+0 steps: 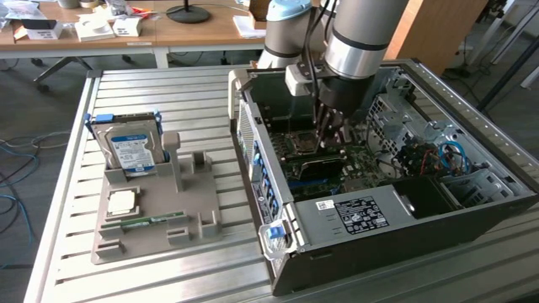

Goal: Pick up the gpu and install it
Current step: 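Press down on the gpu until it lock into place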

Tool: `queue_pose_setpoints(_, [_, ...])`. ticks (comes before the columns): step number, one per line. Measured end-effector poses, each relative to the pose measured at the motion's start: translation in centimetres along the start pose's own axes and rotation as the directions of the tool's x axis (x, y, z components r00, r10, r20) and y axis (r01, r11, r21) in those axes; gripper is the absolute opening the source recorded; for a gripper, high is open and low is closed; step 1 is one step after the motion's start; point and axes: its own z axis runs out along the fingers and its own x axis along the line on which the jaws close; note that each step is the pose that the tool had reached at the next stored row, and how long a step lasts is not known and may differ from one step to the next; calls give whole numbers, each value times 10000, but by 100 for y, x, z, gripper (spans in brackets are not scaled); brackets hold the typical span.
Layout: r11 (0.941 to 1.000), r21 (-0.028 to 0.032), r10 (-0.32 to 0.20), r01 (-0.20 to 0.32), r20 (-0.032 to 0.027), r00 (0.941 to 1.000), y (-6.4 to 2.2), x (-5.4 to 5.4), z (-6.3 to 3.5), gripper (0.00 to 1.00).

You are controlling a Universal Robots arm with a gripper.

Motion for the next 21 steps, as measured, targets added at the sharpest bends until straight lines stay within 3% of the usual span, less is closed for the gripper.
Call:
queue_pose_setpoints(7, [9999,-94,140,-140,-9,9999,5,-20,94,11])
queue_pose_setpoints(21, [9998,-99,151,-151,-12,9999,30,-76,168,11])
